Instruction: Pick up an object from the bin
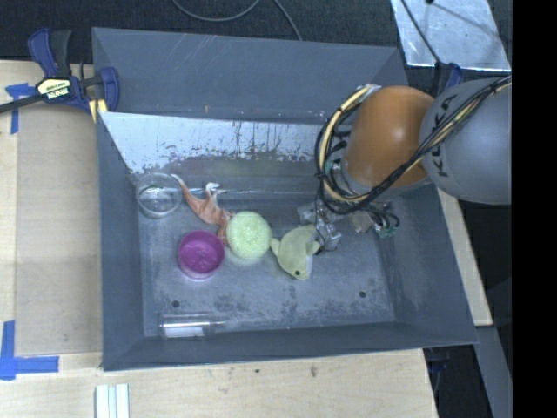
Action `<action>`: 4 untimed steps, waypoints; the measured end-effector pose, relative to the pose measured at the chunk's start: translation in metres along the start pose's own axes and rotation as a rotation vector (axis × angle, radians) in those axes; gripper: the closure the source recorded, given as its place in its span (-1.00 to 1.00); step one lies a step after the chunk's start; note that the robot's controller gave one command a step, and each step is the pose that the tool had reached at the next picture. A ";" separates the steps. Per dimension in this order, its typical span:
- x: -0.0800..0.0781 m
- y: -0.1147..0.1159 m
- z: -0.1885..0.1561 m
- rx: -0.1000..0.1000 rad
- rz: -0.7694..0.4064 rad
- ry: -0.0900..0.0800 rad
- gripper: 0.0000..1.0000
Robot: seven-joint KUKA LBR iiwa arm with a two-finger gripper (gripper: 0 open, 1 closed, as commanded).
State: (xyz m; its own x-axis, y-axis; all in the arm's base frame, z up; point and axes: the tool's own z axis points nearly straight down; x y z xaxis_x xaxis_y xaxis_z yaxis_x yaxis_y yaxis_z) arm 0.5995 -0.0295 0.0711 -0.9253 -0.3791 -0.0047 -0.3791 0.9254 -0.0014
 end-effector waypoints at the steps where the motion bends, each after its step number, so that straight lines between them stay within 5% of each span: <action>1: 0.000 0.000 0.000 0.000 0.000 0.000 1.00; 4: 0.001 0.001 -0.019 -0.003 0.000 0.007 1.00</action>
Offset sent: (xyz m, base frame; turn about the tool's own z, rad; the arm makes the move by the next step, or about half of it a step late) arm 0.0001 0.0000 0.0140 0.0000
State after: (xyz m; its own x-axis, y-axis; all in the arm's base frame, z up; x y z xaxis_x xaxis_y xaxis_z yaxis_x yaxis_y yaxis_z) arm 0.5979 -0.0294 0.0900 -0.9255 -0.3787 0.0019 -0.3787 0.9255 0.0017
